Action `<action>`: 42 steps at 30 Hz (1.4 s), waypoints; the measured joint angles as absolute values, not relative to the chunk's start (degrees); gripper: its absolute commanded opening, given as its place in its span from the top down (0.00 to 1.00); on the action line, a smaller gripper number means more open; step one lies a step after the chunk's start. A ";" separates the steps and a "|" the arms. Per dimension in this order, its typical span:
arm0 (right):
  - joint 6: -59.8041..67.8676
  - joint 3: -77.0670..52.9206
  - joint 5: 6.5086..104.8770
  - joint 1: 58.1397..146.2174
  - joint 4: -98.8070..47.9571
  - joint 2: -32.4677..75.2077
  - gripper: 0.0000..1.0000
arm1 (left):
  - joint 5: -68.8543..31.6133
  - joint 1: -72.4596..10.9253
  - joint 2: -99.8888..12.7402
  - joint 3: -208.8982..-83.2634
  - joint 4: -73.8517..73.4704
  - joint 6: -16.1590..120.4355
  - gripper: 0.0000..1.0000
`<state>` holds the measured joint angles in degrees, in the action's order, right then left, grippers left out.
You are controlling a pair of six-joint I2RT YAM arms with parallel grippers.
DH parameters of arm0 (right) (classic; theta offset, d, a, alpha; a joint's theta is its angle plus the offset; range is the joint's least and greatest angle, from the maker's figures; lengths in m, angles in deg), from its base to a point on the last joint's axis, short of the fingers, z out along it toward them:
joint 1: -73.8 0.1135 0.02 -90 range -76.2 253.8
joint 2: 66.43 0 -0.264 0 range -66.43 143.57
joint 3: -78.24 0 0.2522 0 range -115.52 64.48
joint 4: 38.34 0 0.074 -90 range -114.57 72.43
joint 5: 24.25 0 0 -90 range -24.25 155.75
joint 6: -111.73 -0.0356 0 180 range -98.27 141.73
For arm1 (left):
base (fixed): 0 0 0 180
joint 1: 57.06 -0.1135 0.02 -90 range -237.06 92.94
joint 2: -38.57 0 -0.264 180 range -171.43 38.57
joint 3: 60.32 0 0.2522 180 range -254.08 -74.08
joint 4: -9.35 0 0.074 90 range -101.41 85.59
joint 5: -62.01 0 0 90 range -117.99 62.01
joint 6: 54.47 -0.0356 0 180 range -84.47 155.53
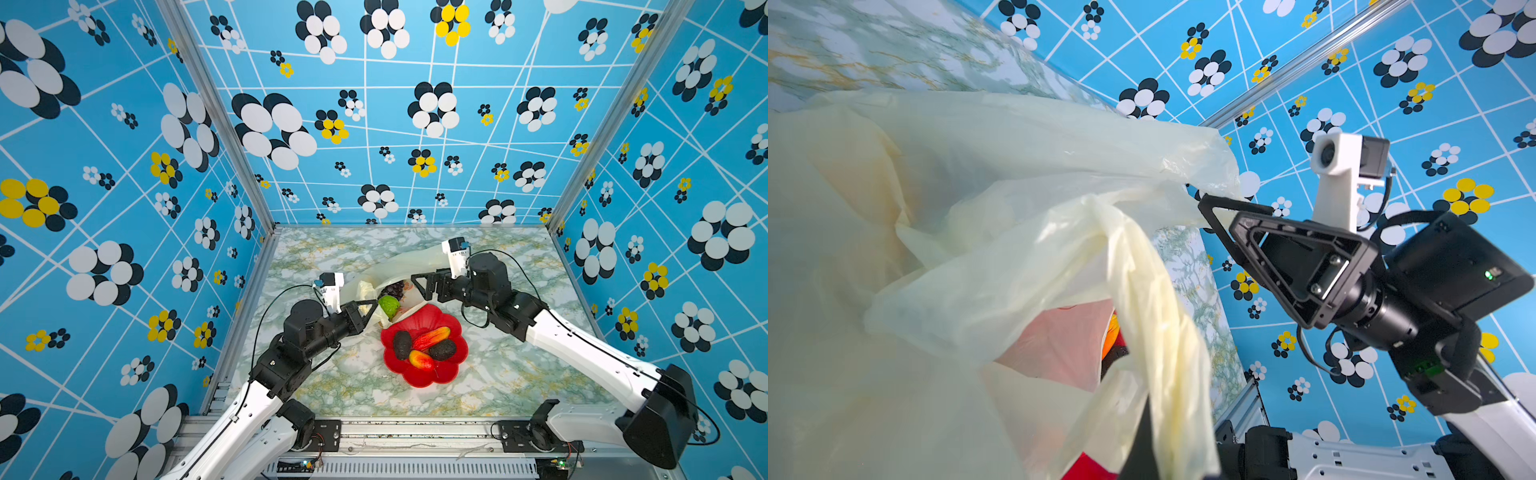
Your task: Place the fruits into the plastic bag
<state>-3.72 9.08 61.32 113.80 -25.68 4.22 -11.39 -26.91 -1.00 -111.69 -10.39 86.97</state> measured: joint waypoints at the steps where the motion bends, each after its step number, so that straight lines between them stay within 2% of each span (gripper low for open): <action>1: -3.22 11.20 62.06 113.80 -27.45 2.76 0.01 | -11.39 -26.91 -1.00 -111.69 -10.39 86.97 1.00; 7: 1.11 14.35 62.61 113.80 -26.75 -1.83 0.00 | -11.44 -26.91 -1.11 -111.62 -10.41 86.97 1.00; 15: 7.01 12.25 55.70 114.07 -11.01 -2.18 0.02 | -11.57 -26.91 -1.18 -111.60 -10.39 86.95 1.00; 24: 9.70 7.53 54.57 119.33 3.28 9.14 0.03 | -11.57 -26.91 -2.18 -111.60 -10.41 86.95 1.00; 29: 7.45 4.47 54.70 122.11 4.59 14.95 0.05 | -11.57 -26.91 -2.07 -111.60 -10.45 86.95 1.00; 42: -3.85 -1.08 54.67 122.39 3.70 26.84 0.16 | -11.59 -26.91 -1.59 -111.60 -10.83 86.93 1.00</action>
